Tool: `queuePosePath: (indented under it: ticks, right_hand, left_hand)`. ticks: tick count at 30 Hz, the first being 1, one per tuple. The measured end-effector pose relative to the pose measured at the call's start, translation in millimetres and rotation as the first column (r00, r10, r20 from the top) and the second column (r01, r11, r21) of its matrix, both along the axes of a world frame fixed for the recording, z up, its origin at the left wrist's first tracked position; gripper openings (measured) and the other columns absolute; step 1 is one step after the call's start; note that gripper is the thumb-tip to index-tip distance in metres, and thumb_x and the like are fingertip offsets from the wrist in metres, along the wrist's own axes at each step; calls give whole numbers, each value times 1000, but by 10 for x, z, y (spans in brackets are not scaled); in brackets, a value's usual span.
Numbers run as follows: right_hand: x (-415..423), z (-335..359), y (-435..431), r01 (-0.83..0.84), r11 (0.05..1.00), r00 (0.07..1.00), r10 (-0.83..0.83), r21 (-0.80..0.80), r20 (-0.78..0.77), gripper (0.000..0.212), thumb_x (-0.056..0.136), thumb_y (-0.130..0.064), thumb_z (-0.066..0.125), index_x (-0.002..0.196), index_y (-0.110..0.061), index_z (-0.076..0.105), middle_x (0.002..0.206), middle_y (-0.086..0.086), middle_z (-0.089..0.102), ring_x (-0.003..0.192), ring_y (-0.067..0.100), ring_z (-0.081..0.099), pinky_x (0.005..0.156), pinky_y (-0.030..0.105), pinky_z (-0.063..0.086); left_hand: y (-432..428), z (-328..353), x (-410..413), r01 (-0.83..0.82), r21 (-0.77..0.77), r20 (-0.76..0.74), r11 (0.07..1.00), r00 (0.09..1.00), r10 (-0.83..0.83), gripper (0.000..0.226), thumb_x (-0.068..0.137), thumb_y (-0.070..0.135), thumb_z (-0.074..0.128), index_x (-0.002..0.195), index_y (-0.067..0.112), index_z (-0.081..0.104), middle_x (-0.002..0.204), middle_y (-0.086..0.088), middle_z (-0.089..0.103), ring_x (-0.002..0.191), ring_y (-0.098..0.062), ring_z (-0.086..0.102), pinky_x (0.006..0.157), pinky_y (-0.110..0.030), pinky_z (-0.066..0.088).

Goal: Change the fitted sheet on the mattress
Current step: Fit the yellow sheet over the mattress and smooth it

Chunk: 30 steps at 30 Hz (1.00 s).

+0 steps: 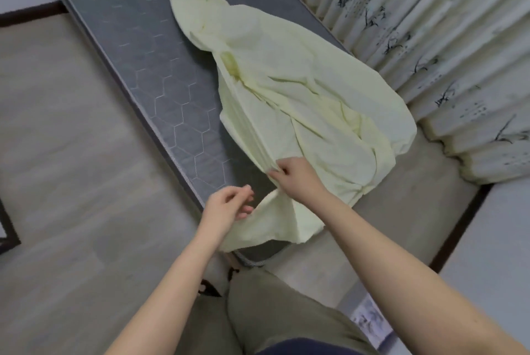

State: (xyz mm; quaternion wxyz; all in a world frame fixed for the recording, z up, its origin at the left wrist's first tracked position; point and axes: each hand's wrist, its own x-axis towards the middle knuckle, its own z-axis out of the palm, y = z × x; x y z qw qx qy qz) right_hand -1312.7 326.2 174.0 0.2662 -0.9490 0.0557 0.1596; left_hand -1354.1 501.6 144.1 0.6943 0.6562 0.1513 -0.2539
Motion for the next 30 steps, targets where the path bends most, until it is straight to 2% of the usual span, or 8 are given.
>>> queuePosePath:
  ticks: [5, 10, 12, 15, 20, 22, 25, 30]
  right_hand:
    - [-261, 27, 404, -388, 914, 916, 397, -119, 63, 32, 96, -28, 55, 73, -7, 58, 77, 11, 60, 72, 30, 54, 59, 32, 28]
    - [-153, 57, 788, -505, 863, 862, 506, -19, 34, 34, 92, -20, 57, 65, -18, 37, 70, 6, 50, 68, 27, 49, 58, 37, 31]
    - [-11, -46, 805, -463, 886, 886, 461, -25, -48, 33, 87, -19, 54, 63, -19, 32, 66, -2, 44, 67, 24, 45, 58, 37, 33]
    - [284, -289, 584, -309, 908, 946, 264, -283, -188, 15, 82, -23, 49, 71, -22, 39, 85, 0, 60, 85, 26, 58, 60, 31, 29]
    - [628, -585, 244, -77, 847, 991, 5, -526, -136, 11, 75, -8, 62, 67, -11, 55, 78, 5, 50, 72, 31, 58, 49, 34, 39]
    - [748, -655, 322, -32, 882, 998, 4, -470, -62, 15, 67, 2, 67, 60, -4, 55, 78, 8, 51, 64, 31, 53, 41, 33, 37]
    - [972, -673, 460, 51, 906, 991, -97, -420, -91, 7, 78, -2, 59, 74, -7, 63, 103, 1, 57, 88, 26, 57, 52, 31, 43]
    - [1205, -542, 681, 67, 880, 958, -188, -470, -215, 16, 86, -7, 49, 76, -19, 43, 82, 2, 47, 80, 24, 53, 60, 37, 43]
  left_hand:
    - [194, -34, 597, 78, -24, -122, 997, 989, -80, 35, 93, 35, 61, 103, 2, 68, 93, -7, 73, 72, -16, 69, 68, -27, 59]
    - [441, -170, 1285, 205, 262, -161, 943, 973, -167, 21, 77, 8, 68, 91, -8, 68, 94, -21, 72, 89, -35, 69, 85, -52, 55]
    - [613, -262, 1574, 179, 372, -162, 911, 979, -127, 18, 74, 1, 59, 84, -13, 65, 86, -22, 70, 75, -34, 68, 73, -52, 58]
    - [902, -365, 1982, 97, 410, -211, 907, 977, -9, 13, 80, 2, 52, 74, -3, 62, 75, -18, 68, 46, -25, 64, 41, -29, 53]
    - [1223, -346, 2644, -129, 183, -421, 975, 886, 196, 15, 80, -8, 46, 80, 0, 59, 82, -14, 64, 59, -21, 61, 46, -20, 52]
    - [1227, -199, 2937, -316, -146, -513, 938, 834, 201, 37, 80, -16, 32, 102, -5, 60, 105, -18, 66, 88, -29, 65, 71, -29, 56]
    - [1341, -11, 3360, -454, -374, -568, 809, 801, 186, 54, 79, -9, 25, 123, -5, 55, 125, -23, 62, 113, -38, 61, 98, -47, 46]
    - [1741, 105, 4133, -399, -432, -603, 808, 795, 71, 34, 95, 27, 48, 109, 3, 69, 108, -19, 71, 94, -36, 70, 84, -45, 52]
